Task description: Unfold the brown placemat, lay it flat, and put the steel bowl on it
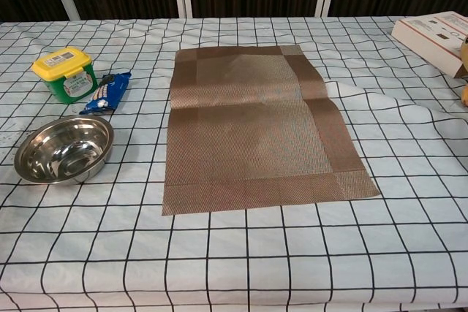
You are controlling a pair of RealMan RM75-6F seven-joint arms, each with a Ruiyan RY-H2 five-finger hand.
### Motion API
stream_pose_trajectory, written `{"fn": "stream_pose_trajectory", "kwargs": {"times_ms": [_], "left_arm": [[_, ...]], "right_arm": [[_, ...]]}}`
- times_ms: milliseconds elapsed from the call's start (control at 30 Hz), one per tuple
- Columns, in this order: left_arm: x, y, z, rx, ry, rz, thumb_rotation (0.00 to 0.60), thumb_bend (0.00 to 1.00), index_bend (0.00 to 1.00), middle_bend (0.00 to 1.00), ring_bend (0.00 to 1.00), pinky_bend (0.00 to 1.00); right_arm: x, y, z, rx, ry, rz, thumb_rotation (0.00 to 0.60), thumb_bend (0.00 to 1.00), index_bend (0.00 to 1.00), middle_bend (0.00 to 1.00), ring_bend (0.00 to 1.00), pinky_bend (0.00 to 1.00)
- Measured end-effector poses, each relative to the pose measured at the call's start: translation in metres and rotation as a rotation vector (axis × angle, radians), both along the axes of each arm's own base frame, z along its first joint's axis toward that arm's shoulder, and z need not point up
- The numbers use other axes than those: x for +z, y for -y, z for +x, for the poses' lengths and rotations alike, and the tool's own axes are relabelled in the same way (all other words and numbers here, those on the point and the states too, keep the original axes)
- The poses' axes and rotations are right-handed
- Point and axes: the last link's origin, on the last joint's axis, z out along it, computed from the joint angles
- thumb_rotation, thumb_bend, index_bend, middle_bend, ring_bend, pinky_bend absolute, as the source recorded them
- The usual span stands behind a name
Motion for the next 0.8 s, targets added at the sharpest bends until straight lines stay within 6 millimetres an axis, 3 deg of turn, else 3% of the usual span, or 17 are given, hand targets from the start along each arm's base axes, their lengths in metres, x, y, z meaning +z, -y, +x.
{"fn": "stream_pose_trajectory", "kwargs": {"times_ms": [200,333,533,800], "left_arm": [[0.003,-0.003,0.0,-0.011,0.021,0.005,0.6,0.0,0.0,0.02,0.0,0.04],[0.006,-0.004,-0.001,-0.006,0.039,0.017,0.6,0.0,0.0,0.02,0.0,0.04],[0.006,-0.005,-0.001,-0.003,0.047,0.016,0.6,0.0,0.0,0.02,0.0,0.04],[0.007,-0.008,-0.002,0.001,0.054,0.022,0.6,0.0,0.0,0.02,0.0,0.04]], "right_arm": [[-0.023,0.017,0.03,0.093,-0.037,0.077,0.6,0.03,0.0,0.0,0.0,0.16],[-0.05,0.029,0.055,0.154,-0.049,0.146,0.6,0.03,0.0,0.0,0.0,0.16],[-0.086,0.037,0.083,0.199,-0.025,0.209,0.6,0.03,0.13,0.0,0.0,0.16],[-0.116,0.039,0.096,0.217,-0.026,0.25,0.6,0.03,0.16,0.0,0.01,0.16]]}}
